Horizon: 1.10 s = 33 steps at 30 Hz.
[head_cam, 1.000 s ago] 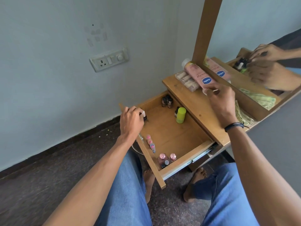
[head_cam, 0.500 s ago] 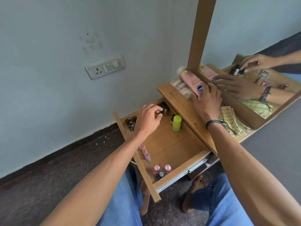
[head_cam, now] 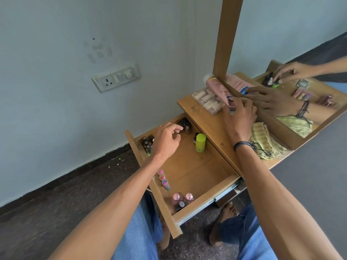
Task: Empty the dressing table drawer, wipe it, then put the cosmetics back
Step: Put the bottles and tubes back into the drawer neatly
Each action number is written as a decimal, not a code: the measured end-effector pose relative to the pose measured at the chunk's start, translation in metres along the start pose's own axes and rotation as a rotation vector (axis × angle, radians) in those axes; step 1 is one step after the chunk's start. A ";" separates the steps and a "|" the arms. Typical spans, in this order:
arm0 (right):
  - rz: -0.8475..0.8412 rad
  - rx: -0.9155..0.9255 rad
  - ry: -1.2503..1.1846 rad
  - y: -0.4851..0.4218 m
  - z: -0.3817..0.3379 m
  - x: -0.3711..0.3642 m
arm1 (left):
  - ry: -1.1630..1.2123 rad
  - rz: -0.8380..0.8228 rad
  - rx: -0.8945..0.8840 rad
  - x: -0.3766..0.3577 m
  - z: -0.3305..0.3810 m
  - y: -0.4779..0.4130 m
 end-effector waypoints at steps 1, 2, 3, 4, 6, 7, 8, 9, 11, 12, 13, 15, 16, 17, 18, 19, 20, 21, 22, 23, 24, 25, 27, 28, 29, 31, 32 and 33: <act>0.016 0.017 -0.030 0.000 0.000 0.002 | 0.004 0.004 0.002 0.001 -0.001 0.002; 0.036 0.030 -0.062 0.000 0.001 0.004 | 0.007 0.007 0.004 0.003 -0.002 0.004; 0.062 0.039 -0.100 0.000 0.001 0.006 | 0.013 0.011 0.007 0.005 -0.002 0.006; 0.092 0.041 -0.141 0.001 0.000 0.010 | 0.018 0.014 0.008 0.008 -0.003 0.008; 0.157 0.037 -0.197 0.004 -0.005 0.019 | 0.029 0.020 0.010 0.014 -0.002 0.012; 0.189 0.045 -0.208 0.007 -0.008 0.024 | 0.037 0.021 0.010 0.017 -0.001 0.014; 0.219 0.063 -0.214 0.011 -0.013 0.028 | 0.043 0.022 0.005 0.021 -0.001 0.017; 0.252 0.083 -0.213 0.015 -0.014 0.033 | 0.053 0.021 -0.003 0.023 0.001 0.020; 0.336 0.148 -0.215 0.024 -0.023 0.044 | 0.081 0.028 -0.020 0.031 0.002 0.026; 0.375 0.182 -0.217 0.030 -0.029 0.052 | 0.097 0.034 -0.032 0.036 0.003 0.029; 0.406 0.210 -0.220 0.036 -0.037 0.059 | 0.118 0.044 -0.045 0.041 0.004 0.032; 0.445 0.254 -0.226 0.048 -0.058 0.076 | 0.182 0.067 -0.073 0.052 0.007 0.038; 0.454 0.273 -0.233 0.056 -0.071 0.084 | 0.220 0.074 -0.085 0.057 0.009 0.041; 0.455 0.287 -0.243 0.063 -0.083 0.093 | 0.256 0.076 -0.098 0.060 0.013 0.045; 0.442 0.295 -0.250 0.071 -0.096 0.100 | 0.290 0.074 -0.112 0.063 0.016 0.049; 0.414 0.297 -0.256 0.078 -0.108 0.105 | 0.323 0.066 -0.124 0.064 0.020 0.054; 0.372 0.289 -0.258 0.085 -0.118 0.109 | 0.356 0.050 -0.132 0.063 0.024 0.058; 0.323 0.272 -0.250 0.092 -0.127 0.110 | 0.384 0.026 -0.137 0.061 0.028 0.063; 0.270 0.249 -0.242 0.099 -0.133 0.108 | 0.403 -0.006 -0.142 0.057 0.032 0.068; 0.212 0.227 -0.238 0.106 -0.139 0.106 | 0.408 -0.036 -0.151 0.053 0.036 0.074; 0.150 0.203 -0.237 0.112 -0.142 0.101 | 0.399 -0.058 -0.159 0.048 0.039 0.080; 0.089 0.175 -0.231 0.119 -0.144 0.094 | 0.383 -0.069 -0.166 0.044 0.042 0.087; -0.012 0.105 -0.199 0.130 -0.145 0.081 | 0.383 -0.074 -0.156 0.036 0.048 0.102; -0.049 0.067 -0.184 0.135 -0.144 0.075 | 0.394 -0.075 -0.132 0.032 0.049 0.109; -0.079 0.025 -0.181 0.139 -0.142 0.069 | 0.395 -0.073 -0.100 0.028 0.049 0.115; -0.135 -0.057 -0.185 0.147 -0.137 0.058 | 0.362 -0.044 -0.029 0.023 0.044 0.124; -0.162 -0.084 -0.185 0.150 -0.135 0.052 | 0.334 -0.018 -0.005 0.022 0.040 0.127; -0.182 -0.101 -0.186 0.153 -0.133 0.047 | 0.306 0.012 0.006 0.023 0.037 0.129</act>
Point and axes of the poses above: each hand's wrist, its own y-axis away from the middle knuckle, its own x-axis out of the back of the hand, z = x × y, the point moved 8 cm from there along -y, towards the middle knuckle, and after that the axes turned 10 degrees about -y, right-handed, at the moved point
